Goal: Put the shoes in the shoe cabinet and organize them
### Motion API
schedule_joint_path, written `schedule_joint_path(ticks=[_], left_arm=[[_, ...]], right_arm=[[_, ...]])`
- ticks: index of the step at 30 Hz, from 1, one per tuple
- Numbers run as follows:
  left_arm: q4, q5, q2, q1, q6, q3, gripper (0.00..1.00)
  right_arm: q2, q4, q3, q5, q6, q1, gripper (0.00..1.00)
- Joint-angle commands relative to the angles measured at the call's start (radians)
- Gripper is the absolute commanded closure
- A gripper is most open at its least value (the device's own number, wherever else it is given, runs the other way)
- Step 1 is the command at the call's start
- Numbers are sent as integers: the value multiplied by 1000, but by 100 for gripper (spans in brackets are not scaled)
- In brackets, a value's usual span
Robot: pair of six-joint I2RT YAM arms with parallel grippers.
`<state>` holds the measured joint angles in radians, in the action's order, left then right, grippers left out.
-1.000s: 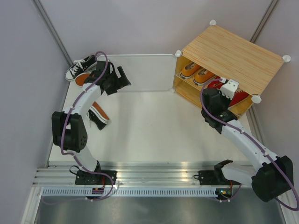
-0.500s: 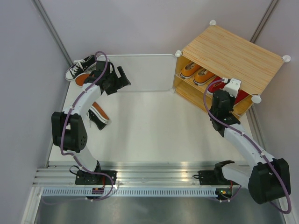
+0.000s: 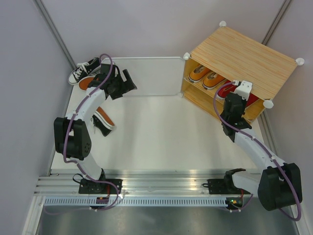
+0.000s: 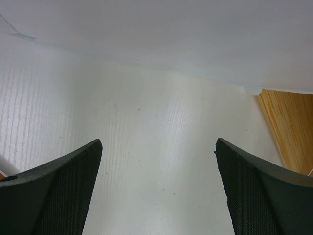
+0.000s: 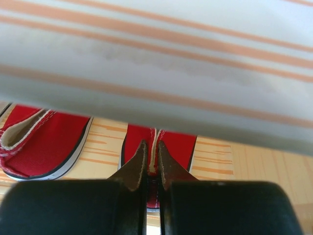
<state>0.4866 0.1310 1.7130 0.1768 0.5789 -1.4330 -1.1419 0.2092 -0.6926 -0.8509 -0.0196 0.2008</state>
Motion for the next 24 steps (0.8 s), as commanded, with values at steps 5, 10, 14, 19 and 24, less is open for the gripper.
schedule_joint_path(ticks=[5, 10, 14, 19, 24], left_arm=[[-22, -18, -55, -2, 7, -3, 0], [-20, -14, -53, -2, 7, -4, 0], [-20, -13, -52, -2, 9, -3, 0], [-20, -13, -49, -2, 10, -1, 0], [-19, -13, -52, -2, 13, -3, 0]], right_arm=[[31, -17, 1, -4, -83, 0, 55], [63, -140, -59, 38, -114, 0, 45], [102, -284, -123, 158, -158, 0, 37], [113, -459, -241, 341, -194, 0, 29], [125, -600, -308, 496, -197, -1, 27]])
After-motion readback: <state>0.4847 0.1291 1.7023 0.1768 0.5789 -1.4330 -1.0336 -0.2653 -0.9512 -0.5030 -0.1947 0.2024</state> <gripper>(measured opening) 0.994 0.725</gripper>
